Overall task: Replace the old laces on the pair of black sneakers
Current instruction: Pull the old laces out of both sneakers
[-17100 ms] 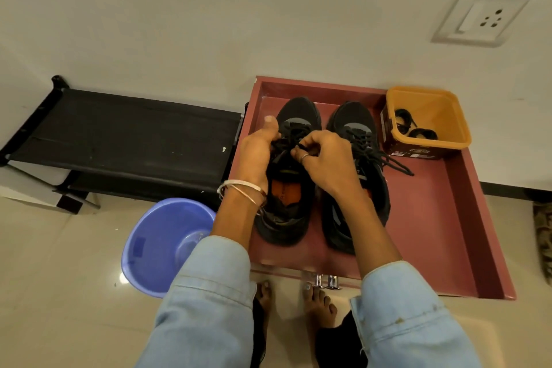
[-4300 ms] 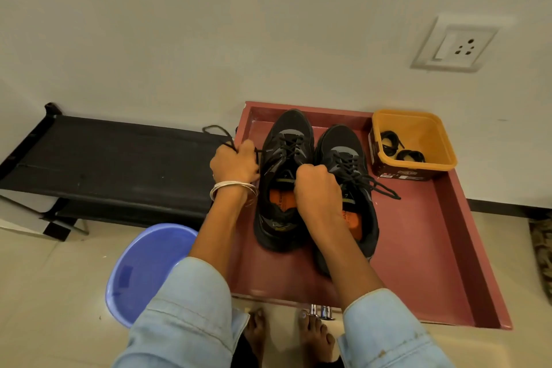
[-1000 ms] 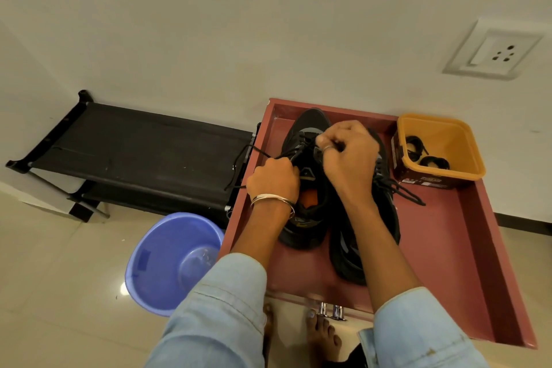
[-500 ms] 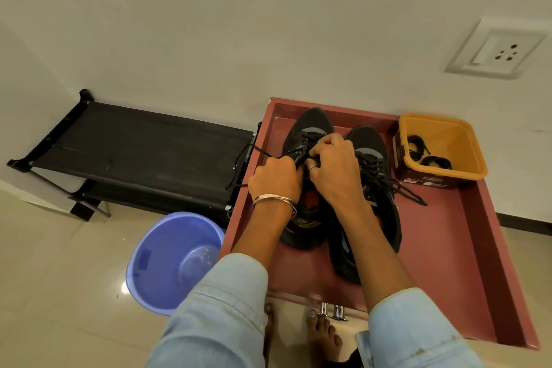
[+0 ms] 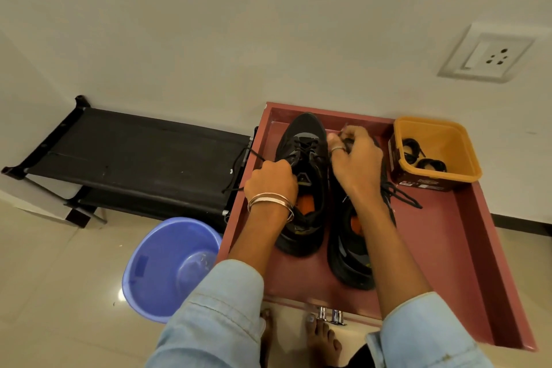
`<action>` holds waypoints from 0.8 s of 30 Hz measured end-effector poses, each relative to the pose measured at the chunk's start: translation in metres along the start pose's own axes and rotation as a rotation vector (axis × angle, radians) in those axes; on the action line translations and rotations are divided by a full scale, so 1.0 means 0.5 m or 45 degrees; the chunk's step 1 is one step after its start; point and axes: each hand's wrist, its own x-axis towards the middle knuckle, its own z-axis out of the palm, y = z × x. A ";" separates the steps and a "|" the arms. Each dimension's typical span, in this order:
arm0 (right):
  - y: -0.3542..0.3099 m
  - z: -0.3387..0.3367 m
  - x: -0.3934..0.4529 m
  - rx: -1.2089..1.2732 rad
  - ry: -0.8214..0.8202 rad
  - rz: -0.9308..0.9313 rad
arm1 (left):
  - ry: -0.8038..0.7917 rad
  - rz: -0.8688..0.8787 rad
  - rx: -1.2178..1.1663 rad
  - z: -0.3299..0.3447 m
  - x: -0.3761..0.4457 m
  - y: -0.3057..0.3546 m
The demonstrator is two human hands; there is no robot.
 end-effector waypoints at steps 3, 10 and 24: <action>-0.005 0.007 -0.007 -0.374 -0.024 -0.146 | -0.082 -0.033 -0.050 -0.019 -0.004 -0.003; -0.039 -0.003 -0.021 -0.506 -0.367 -0.194 | 0.372 -0.050 -0.556 -0.060 0.019 -0.014; -0.009 0.014 -0.043 -0.762 -0.497 -0.111 | 0.338 0.289 -0.091 0.032 0.070 0.050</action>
